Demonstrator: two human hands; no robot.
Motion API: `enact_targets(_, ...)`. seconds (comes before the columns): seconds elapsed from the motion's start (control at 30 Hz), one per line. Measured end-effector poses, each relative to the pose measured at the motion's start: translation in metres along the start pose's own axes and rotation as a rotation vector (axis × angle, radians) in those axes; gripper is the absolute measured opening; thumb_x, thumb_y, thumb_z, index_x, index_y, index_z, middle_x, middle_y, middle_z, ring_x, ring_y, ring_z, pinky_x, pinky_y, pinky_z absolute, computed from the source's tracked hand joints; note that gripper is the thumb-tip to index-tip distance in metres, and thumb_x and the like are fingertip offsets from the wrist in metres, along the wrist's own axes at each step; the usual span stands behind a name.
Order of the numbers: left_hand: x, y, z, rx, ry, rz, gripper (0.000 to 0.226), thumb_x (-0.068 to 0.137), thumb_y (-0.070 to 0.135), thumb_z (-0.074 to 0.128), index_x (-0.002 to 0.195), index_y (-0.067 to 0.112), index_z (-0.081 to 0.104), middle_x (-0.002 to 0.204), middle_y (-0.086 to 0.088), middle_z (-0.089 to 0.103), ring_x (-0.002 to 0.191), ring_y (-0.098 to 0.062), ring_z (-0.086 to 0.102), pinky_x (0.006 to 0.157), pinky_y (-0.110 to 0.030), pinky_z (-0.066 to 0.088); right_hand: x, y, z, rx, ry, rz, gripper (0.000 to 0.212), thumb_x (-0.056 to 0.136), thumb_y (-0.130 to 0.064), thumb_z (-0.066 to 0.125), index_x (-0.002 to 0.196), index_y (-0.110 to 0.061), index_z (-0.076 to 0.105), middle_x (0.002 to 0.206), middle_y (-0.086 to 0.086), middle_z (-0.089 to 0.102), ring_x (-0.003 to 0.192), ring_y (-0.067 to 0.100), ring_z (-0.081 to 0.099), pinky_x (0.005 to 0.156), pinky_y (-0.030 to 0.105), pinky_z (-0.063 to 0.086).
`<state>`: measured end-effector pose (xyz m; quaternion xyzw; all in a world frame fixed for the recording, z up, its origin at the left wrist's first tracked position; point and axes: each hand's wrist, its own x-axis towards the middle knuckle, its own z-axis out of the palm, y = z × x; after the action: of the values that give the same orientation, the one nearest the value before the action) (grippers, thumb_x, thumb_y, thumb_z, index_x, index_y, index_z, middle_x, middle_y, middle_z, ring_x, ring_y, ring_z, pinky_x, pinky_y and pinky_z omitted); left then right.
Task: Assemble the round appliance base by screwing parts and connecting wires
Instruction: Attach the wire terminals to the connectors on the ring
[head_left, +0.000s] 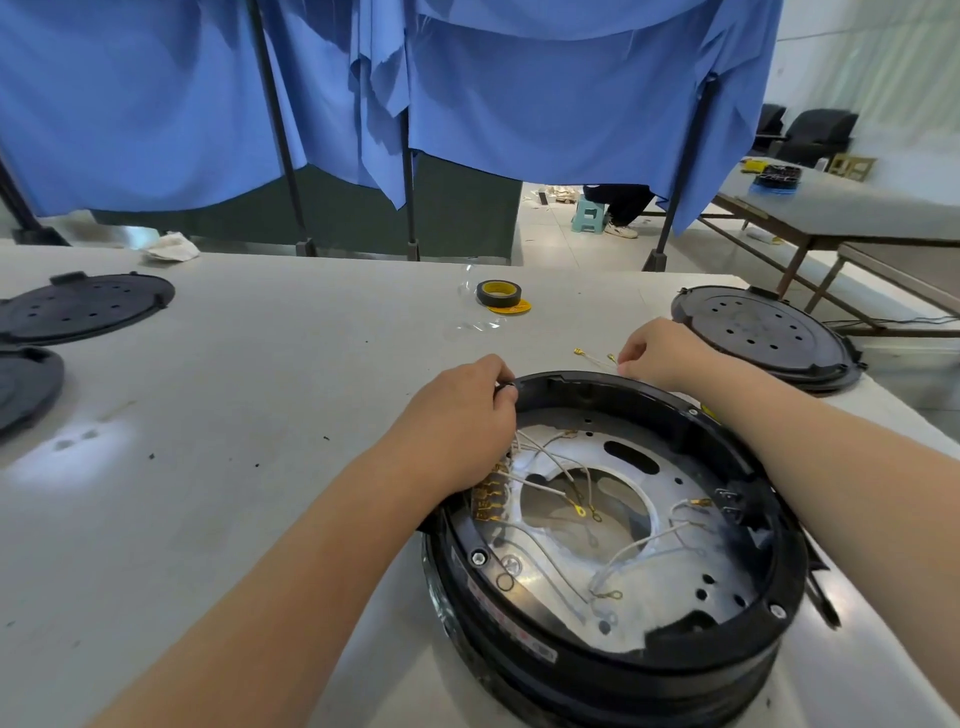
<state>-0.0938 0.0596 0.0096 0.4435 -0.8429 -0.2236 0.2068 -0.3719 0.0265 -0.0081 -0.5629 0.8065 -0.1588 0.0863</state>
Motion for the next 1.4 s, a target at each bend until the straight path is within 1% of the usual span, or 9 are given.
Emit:
enact_targets(0.17, 0.001, 0.0, 0.0, -0.01, -0.005, -0.011, 0.024, 0.101, 0.029, 0.039, 0.119, 0.022, 0.054, 0.111, -0.001, 0.062, 0.096, -0.018, 0.056, 0.084, -0.034, 0.048, 0.004, 0.005, 0.005, 0.024, 0.011, 0.014, 0.007, 0.082, -0.012, 0.068, 0.079, -0.009, 0.073, 0.079, 0.002, 0.07, 0.068, 0.011, 0.058, 0.063, 0.025, 0.05)
enact_targets(0.4, 0.0, 0.0, -0.001, -0.017, -0.01, -0.019, 0.025, 0.101, 0.031, 0.039, 0.118, 0.022, 0.055, 0.112, -0.001, 0.062, 0.099, -0.019, 0.056, 0.088, -0.037, 0.048, -0.019, -0.013, -0.016, 0.217, 0.1, -0.05, 0.014, 0.089, -0.019, 0.065, 0.075, -0.02, 0.064, 0.083, 0.001, 0.065, 0.072, 0.013, 0.055, 0.06, 0.022, 0.044)
enact_targets(0.57, 0.002, -0.001, -0.009, -0.142, -0.109, -0.045, 0.028, 0.099, 0.034, 0.047, 0.124, 0.024, 0.055, 0.119, 0.006, 0.058, 0.1, -0.009, 0.053, 0.081, -0.023, 0.04, -0.078, -0.043, -0.042, 0.283, 0.214, -0.2, 0.008, 0.088, -0.027, 0.064, 0.08, -0.027, 0.064, 0.079, -0.015, 0.063, 0.068, 0.003, 0.055, 0.059, 0.017, 0.038)
enact_targets(0.7, 0.002, 0.0, -0.043, -0.392, -0.145, -0.046, 0.031, 0.087, 0.043, 0.065, 0.116, 0.033, 0.064, 0.106, 0.02, 0.064, 0.095, 0.002, 0.059, 0.073, -0.016, 0.042, -0.133, -0.062, -0.06, 0.274, 0.113, -0.329, 0.01, 0.084, -0.033, 0.067, 0.074, -0.035, 0.065, 0.073, -0.029, 0.063, 0.064, -0.004, 0.056, 0.056, 0.014, 0.038)
enact_targets(0.83, -0.004, -0.003, -0.065, -0.436, -0.216, 0.006, 0.022, 0.081, 0.04, 0.073, 0.1, 0.032, 0.073, 0.091, 0.016, 0.074, 0.087, 0.001, 0.068, 0.076, -0.021, 0.049, -0.158, -0.078, -0.068, 0.244, -0.03, -0.406, 0.009, 0.083, -0.036, 0.067, 0.074, -0.036, 0.066, 0.073, -0.028, 0.063, 0.061, -0.005, 0.055, 0.053, 0.008, 0.039)
enact_targets(0.97, -0.009, -0.006, -0.071, -0.397, -0.333, 0.043, 0.007, 0.08, 0.032, 0.074, 0.087, 0.032, 0.077, 0.086, 0.007, 0.075, 0.083, -0.004, 0.069, 0.073, -0.022, 0.048, -0.163, -0.083, -0.068, 0.179, -0.018, -0.415, 0.01, 0.085, -0.035, 0.066, 0.076, -0.036, 0.065, 0.073, -0.035, 0.059, 0.066, -0.007, 0.054, 0.053, 0.009, 0.038)
enact_targets(1.1, -0.01, -0.005, -0.072, -0.413, -0.353, 0.048, 0.013, 0.075, 0.041, 0.074, 0.086, 0.033, 0.077, 0.086, 0.006, 0.075, 0.081, -0.005, 0.069, 0.071, -0.022, 0.048, -0.166, -0.08, -0.069, 0.166, -0.006, -0.426, 0.011, 0.085, -0.033, 0.067, 0.076, -0.036, 0.064, 0.072, -0.042, 0.055, 0.066, -0.011, 0.053, 0.059, 0.001, 0.038)
enact_targets(1.17, -0.01, -0.003, -0.071, -0.443, -0.351, 0.025, 0.019, 0.074, 0.046, 0.071, 0.084, 0.031, 0.078, 0.085, 0.005, 0.075, 0.077, -0.004, 0.068, 0.069, -0.021, 0.049, -0.167, -0.078, -0.069, 0.162, -0.005, -0.43, 0.012, 0.085, -0.033, 0.067, 0.074, -0.037, 0.064, 0.072, -0.039, 0.056, 0.067, -0.01, 0.054, 0.059, 0.002, 0.038)
enact_targets(1.4, -0.012, 0.003, -0.07, -0.438, -0.342, -0.035, 0.021, 0.089, 0.026, 0.064, 0.073, 0.022, 0.076, 0.072, 0.004, 0.071, 0.066, -0.003, 0.062, 0.065, -0.021, 0.047, -0.171, -0.084, -0.064, 0.163, -0.03, -0.443, 0.015, 0.085, -0.029, 0.068, 0.073, -0.035, 0.063, 0.073, -0.03, 0.06, 0.06, -0.003, 0.054, 0.057, 0.007, 0.042)
